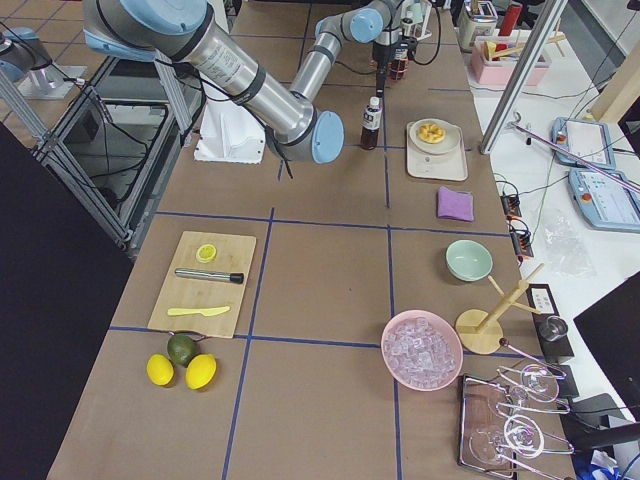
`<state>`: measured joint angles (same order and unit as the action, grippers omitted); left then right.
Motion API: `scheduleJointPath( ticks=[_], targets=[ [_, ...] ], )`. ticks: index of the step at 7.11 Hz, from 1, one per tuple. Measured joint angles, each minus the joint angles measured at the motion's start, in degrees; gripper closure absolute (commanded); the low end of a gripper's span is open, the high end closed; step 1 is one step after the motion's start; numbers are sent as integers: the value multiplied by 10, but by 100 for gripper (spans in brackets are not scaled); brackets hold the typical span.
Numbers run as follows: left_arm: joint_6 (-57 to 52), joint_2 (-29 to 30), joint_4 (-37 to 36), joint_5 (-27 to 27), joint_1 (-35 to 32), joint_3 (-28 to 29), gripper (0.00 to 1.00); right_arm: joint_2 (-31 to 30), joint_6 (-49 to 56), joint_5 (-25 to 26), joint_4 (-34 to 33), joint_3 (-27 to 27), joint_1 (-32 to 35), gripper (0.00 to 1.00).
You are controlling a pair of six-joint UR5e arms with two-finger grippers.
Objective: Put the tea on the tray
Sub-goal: 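Reach the right gripper across the table down to the tea bottle, then close the right gripper around the tea bottle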
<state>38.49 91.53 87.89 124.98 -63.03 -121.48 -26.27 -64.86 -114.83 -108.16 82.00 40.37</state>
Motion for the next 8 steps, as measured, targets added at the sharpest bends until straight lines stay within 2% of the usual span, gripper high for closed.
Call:
scheduleJointPath(
  ticks=[8],
  targets=[
    [-1,0,0,0,0,1,0,-9,8,22,2,-16,-19,38]
  ],
)
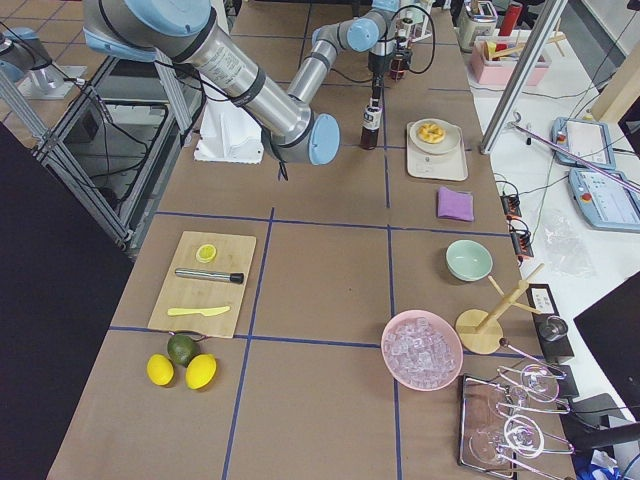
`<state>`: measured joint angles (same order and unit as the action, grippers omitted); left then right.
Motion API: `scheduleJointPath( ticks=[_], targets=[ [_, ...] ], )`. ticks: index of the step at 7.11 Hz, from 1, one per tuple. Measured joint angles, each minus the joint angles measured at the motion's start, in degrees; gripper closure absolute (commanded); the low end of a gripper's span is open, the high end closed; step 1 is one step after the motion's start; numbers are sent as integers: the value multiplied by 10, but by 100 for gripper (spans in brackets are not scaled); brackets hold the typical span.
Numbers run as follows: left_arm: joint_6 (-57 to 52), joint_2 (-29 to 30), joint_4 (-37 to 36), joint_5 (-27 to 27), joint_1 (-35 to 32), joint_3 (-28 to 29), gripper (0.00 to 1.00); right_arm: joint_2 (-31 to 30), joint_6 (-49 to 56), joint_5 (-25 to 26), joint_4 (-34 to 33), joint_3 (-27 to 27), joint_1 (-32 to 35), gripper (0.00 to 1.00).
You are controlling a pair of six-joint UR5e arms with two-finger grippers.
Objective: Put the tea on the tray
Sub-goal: 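Close the right gripper around the tea bottle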
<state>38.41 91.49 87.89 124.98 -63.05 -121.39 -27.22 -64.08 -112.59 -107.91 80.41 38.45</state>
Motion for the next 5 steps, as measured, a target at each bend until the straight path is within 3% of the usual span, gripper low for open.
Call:
scheduleJointPath(
  ticks=[3,5],
  targets=[
    [-1,0,0,0,0,0,0,-1,-1,0,1,1,-3,47],
    [-1,0,0,0,0,0,0,-1,-1,0,1,1,-3,48]
  ],
)
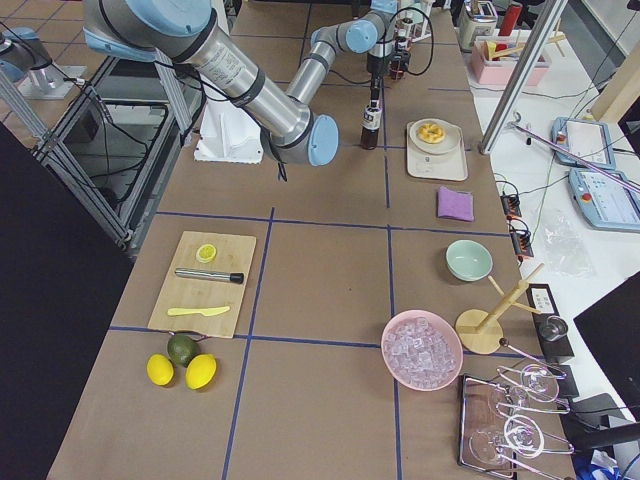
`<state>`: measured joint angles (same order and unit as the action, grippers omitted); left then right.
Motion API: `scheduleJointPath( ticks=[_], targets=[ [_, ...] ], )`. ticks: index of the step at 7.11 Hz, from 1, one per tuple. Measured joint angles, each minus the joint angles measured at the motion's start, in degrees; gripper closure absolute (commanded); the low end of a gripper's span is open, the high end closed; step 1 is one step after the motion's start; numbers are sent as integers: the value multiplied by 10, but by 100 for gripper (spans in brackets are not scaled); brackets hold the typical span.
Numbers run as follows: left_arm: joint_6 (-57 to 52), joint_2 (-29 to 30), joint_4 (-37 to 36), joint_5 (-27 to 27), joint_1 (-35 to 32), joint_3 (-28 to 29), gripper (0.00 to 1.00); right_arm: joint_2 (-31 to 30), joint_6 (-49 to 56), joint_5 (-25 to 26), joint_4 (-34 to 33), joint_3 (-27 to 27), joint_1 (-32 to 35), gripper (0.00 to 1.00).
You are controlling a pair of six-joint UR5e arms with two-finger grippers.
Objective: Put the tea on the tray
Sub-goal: 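Close the right gripper around the tea bottle, then lift the bottle with the right gripper and move it onto the tray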
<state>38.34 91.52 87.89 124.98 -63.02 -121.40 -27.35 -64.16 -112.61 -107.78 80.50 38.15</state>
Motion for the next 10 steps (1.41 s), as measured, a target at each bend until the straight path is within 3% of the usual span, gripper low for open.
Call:
scheduleJointPath(
  ticks=[6,7,10],
  targets=[
    [0,1,0,1,0,-1,0,0,0,4,1,0,0,57],
    [0,1,0,1,0,-1,0,0,0,4,1,0,0,77],
    [-1,1,0,6,0,0,0,4,-2,4,1,4,4,90]
  ],
)
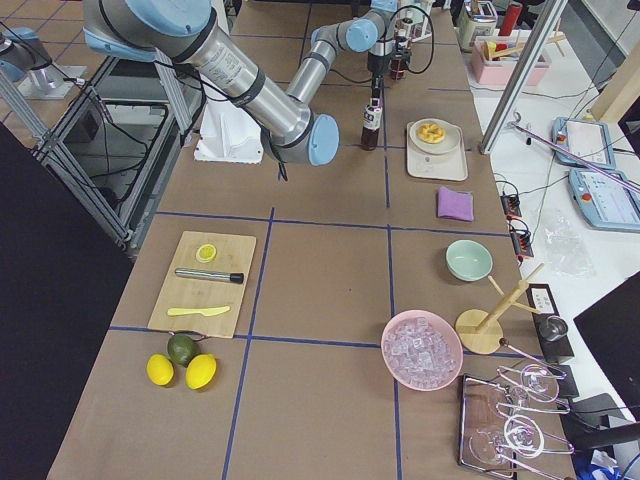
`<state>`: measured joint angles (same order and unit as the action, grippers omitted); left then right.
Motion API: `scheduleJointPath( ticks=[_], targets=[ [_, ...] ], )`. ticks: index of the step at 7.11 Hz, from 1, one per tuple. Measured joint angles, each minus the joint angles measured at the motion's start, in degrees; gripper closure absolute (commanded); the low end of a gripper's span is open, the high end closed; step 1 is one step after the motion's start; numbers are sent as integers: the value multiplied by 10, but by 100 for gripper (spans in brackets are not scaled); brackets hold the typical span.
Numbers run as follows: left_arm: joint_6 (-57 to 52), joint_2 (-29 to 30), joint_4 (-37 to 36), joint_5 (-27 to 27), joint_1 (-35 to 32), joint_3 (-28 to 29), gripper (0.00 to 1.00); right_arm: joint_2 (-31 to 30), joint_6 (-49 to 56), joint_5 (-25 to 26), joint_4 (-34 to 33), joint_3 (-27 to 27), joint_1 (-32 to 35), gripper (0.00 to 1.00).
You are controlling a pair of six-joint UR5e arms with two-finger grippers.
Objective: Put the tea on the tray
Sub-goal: 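Lift the bottle with the right gripper and move it onto the tray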
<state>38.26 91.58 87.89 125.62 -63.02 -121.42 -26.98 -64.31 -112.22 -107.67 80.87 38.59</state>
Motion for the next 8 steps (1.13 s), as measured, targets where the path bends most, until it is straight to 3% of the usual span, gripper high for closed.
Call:
scheduleJointPath(
  ticks=[2,5,8],
  targets=[
    [-1,0,0,1,0,0,0,10,1,-7,0,7,19,97],
    [-1,0,0,1,1,0,0,14,15,-15,1,6,56,100],
    [0,2,0,1,1,0,0,14,60,-38,60,-73,104,100]
  ],
)
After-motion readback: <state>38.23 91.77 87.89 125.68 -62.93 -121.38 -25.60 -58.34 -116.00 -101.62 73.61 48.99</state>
